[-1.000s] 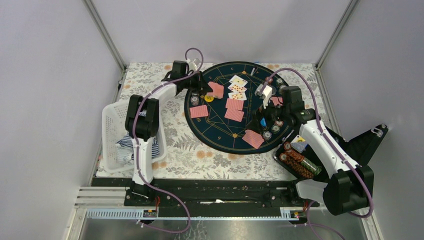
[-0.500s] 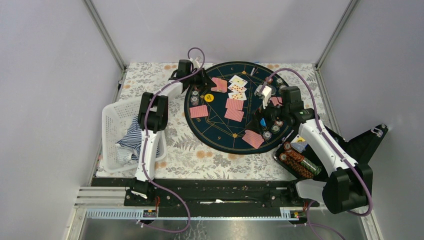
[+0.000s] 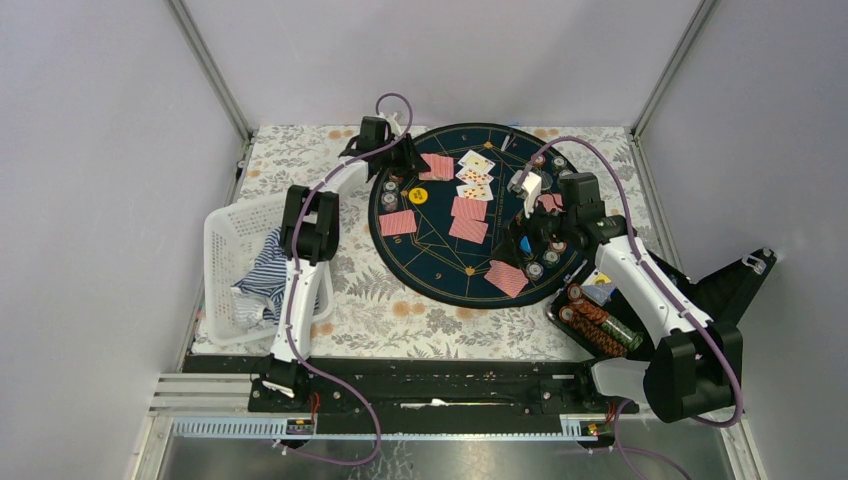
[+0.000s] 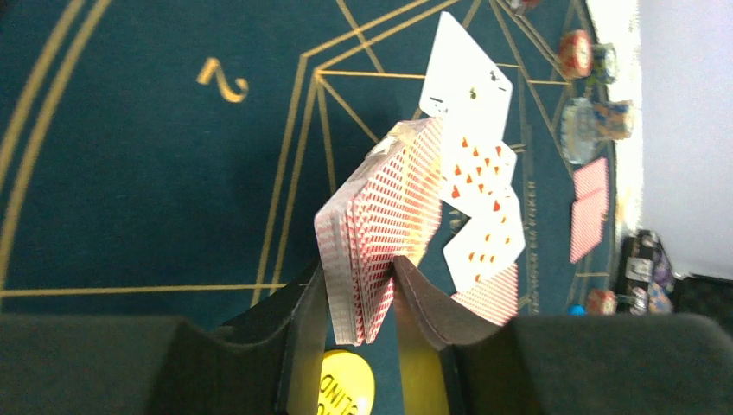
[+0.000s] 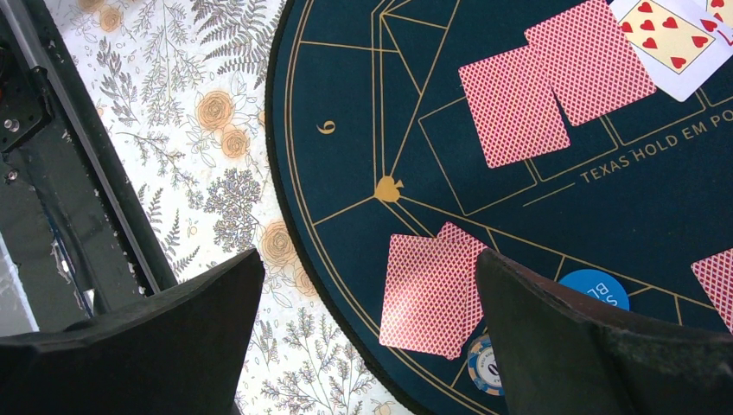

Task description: Distribute texas hold em gaming equipment

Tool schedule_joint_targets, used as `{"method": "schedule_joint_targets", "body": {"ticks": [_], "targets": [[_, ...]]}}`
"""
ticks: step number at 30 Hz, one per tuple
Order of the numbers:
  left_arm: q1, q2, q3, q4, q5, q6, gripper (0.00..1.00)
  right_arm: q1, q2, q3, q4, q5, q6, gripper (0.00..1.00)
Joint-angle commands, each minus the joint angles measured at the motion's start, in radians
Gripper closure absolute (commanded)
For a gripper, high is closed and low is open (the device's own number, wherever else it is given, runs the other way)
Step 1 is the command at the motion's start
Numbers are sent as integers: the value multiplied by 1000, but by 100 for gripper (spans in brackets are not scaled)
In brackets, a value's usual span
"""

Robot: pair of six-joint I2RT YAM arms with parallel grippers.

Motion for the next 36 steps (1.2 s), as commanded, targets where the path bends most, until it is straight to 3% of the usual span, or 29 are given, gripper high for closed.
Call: {"method": "schedule_joint_targets", "body": {"ticks": [1, 14, 20, 36], "targets": [[9, 4, 69, -49, -149, 79, 61, -8, 3, 13, 13, -9, -13, 0], [1, -89, 132, -138, -259, 198, 31, -9, -8, 14, 30, 9, 5, 0], [1, -223, 102, -190, -290, 311, 2, -9, -41, 15, 39, 48, 22, 0], [8, -832, -356, -317, -235, 619, 1, -9, -142, 45, -9, 155, 70, 0]]}}
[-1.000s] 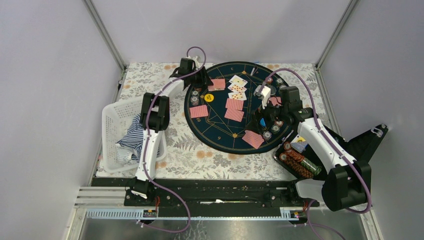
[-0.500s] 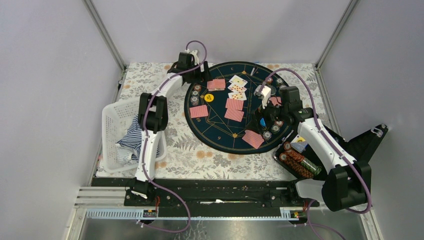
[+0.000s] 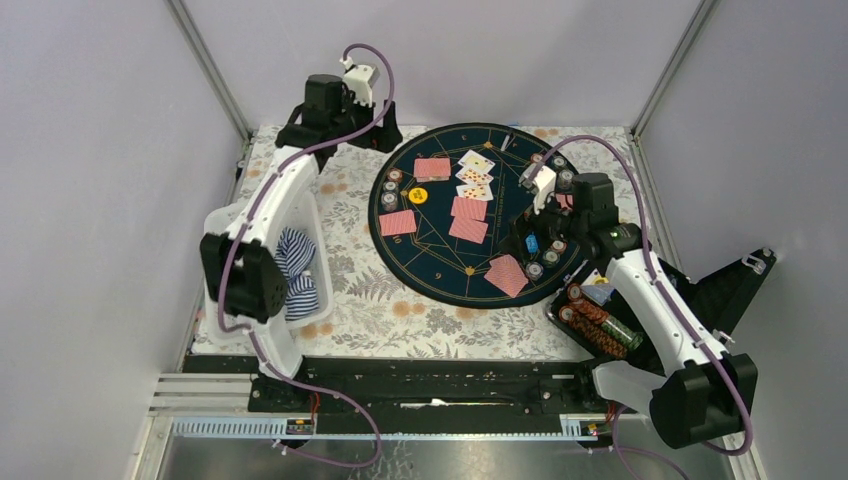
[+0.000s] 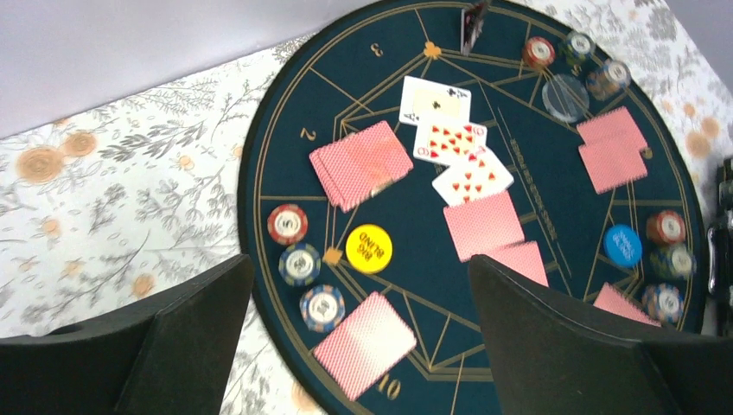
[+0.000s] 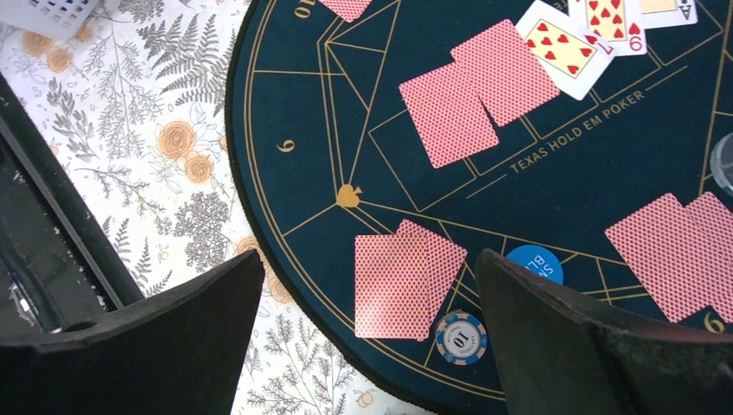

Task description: Distribute texas hold em gaming equipment

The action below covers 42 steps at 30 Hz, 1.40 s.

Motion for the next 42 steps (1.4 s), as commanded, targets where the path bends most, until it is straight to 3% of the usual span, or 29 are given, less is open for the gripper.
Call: {"method": "schedule_joint_targets", "body": {"ticks": [1, 8, 14, 24, 30, 36, 42], "targets": [[7, -199, -151, -43, 33, 149, 1, -5, -22, 51, -30, 44, 17, 0], [7, -434, -386, -127, 86, 267, 1, -17, 86, 142, -103, 183, -15, 0], [8, -508, -475, -161, 127, 250, 1, -67, 269, 316, -112, 257, 19, 0], [7, -525, -524, -86, 91, 143, 1, -66, 674, 655, 48, 484, 452, 0], [7, -577, -578, -43, 45, 99, 1, -31, 981, 986, 13, 826, 630, 3], [8, -610, -601, -24, 7, 90, 1, -9, 1195, 1209, 35, 973, 700, 9], [8, -601, -608, -15, 9, 84, 1, -2, 1338, 1339, 71, 1005, 723, 10]]}}
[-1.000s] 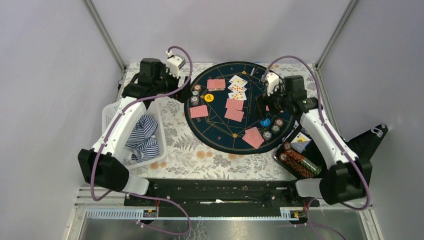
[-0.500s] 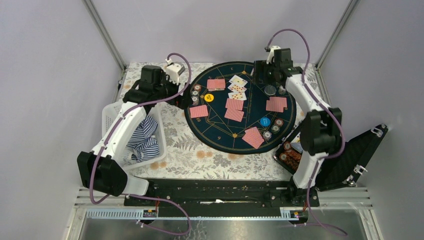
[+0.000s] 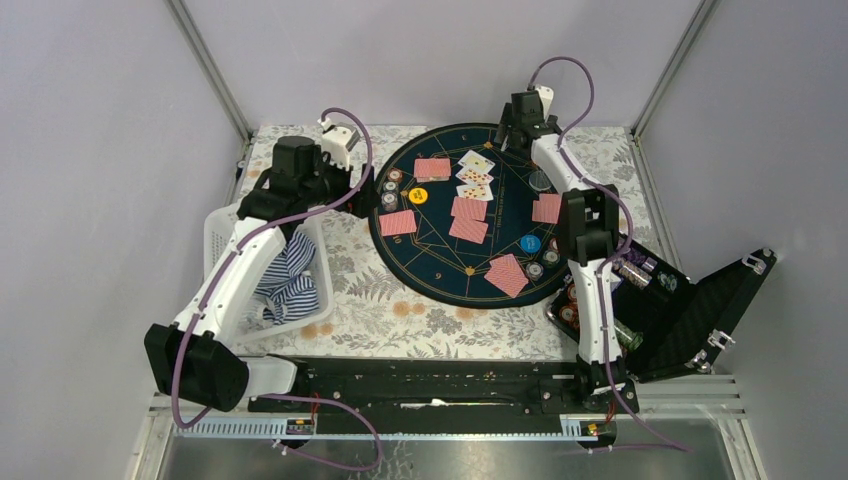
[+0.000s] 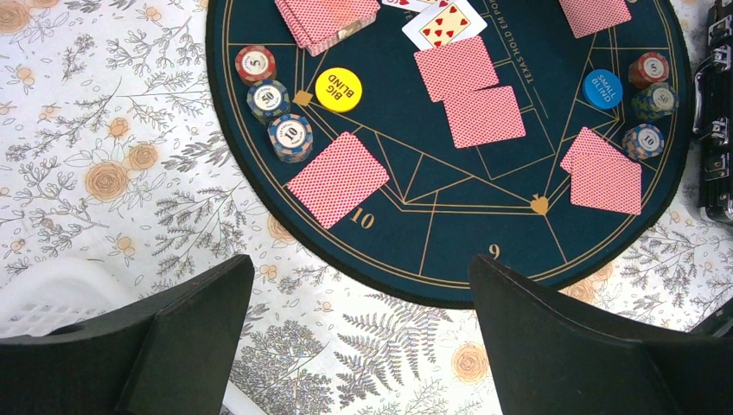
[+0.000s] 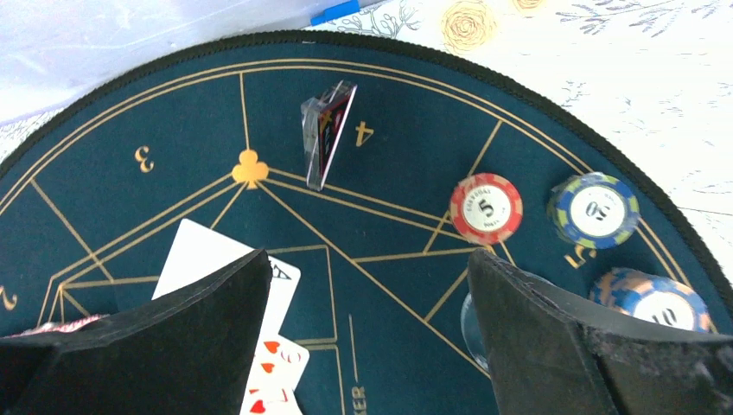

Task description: Distribute texas hold em gaming equipment

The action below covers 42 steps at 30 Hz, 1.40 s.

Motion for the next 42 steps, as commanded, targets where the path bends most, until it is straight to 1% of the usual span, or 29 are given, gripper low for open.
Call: {"method": "schedule_joint_targets", "body": {"ticks": [1, 7, 15, 18, 22, 23, 28, 33, 37, 38, 40, 41, 42], "targets": [[8, -17, -14, 59, -12, -16, 1, 17, 68, 102, 63, 100, 48, 10], [9, -26, -17, 50, -14, -20, 1, 19, 132, 132, 154, 138, 48, 8], [15, -39, -19, 40, -12, -28, 1, 33, 208, 176, 236, 126, 31, 8], [16, -42, -19, 35, -12, -31, 1, 34, 229, 188, 259, 133, 26, 10], [19, -40, -16, 30, -6, -38, 1, 34, 250, 198, 289, 148, 22, 17], [20, -42, -15, 29, -6, -39, 1, 34, 255, 201, 292, 157, 23, 20], [25, -35, -18, 29, -2, -41, 1, 34, 256, 201, 300, 171, 18, 39], [30, -34, -8, 28, -11, -42, 1, 34, 226, 178, 309, 189, -8, 63], [33, -47, -13, 28, -18, -41, 1, 27, 201, 156, 320, 206, -38, 77], [34, -51, -14, 29, -20, -41, 1, 24, 193, 150, 317, 202, -41, 85], [36, -57, -16, 29, -24, -42, 1, 19, 166, 130, 318, 185, -52, 97], [37, -62, -16, 28, -23, -42, 1, 18, 151, 119, 315, 174, -58, 100], [38, -65, -17, 30, -23, -41, 1, 17, 135, 106, 316, 163, -67, 100]]}}
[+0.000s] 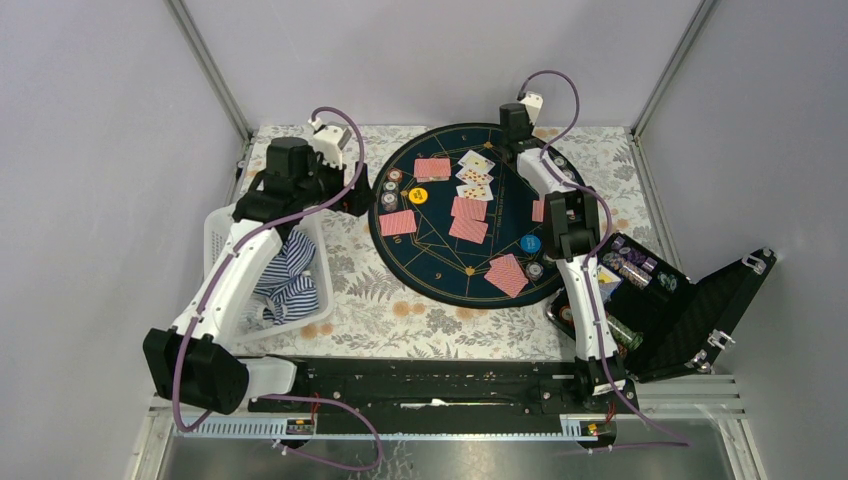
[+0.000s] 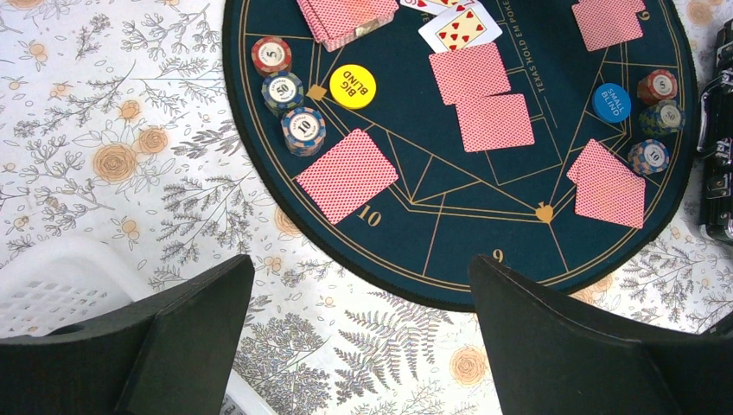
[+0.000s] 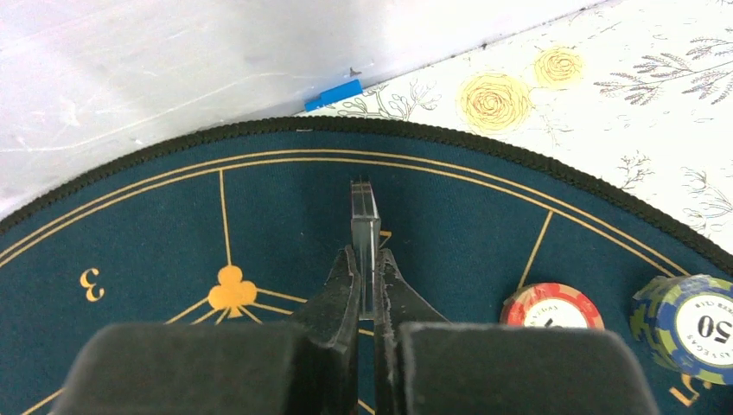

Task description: Distribute texas hold em gaming equipment

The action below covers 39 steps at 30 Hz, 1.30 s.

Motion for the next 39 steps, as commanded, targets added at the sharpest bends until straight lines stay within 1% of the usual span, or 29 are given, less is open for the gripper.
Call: {"method": "schedule_joint_targets", "body": {"ticks": [1, 5, 6, 8, 11, 15, 17, 19, 21, 25, 28, 30, 32, 36, 39], "targets": [[9, -57, -5, 28, -9, -4, 1, -6, -138, -47, 33, -10, -50, 100], [14, -77, -19, 38, -7, -4, 1, -7, -287, -183, 56, -129, -132, 100], [15, -81, -22, 38, -3, -4, 1, -7, -337, -233, 59, -199, -168, 100], [19, -87, -28, 38, 5, -4, 1, -7, -443, -352, 120, -307, -228, 100], [28, -87, -36, 37, 16, -1, 1, -7, -607, -525, 141, -497, -349, 100], [48, -85, -33, 31, 51, -5, 1, -7, -807, -724, 101, -754, -428, 100], [57, -80, -31, 29, 64, -4, 1, -5, -889, -788, 58, -873, -454, 100], [66, -72, -31, 27, 77, -5, 1, -1, -979, -853, 5, -964, -475, 100], [77, -64, -31, 31, 92, -5, 1, 6, -1060, -934, -5, -1044, -496, 100], [95, -52, -34, 34, 110, -33, 1, 50, -1208, -1101, -13, -1110, -561, 100], [100, -44, -37, 39, 120, -34, 1, 90, -1277, -1173, -86, -1132, -660, 100], [104, -40, -38, 39, 128, -35, 1, 127, -1299, -1206, -151, -1139, -743, 100], [107, -38, -41, 43, 128, -36, 1, 165, -1316, -1247, -186, -1124, -791, 100], [114, -40, -47, 47, 134, -37, 1, 200, -1337, -1324, -171, -1110, -821, 100], [118, -43, -50, 48, 136, -38, 1, 223, -1333, -1358, -139, -1039, -813, 100]]}}
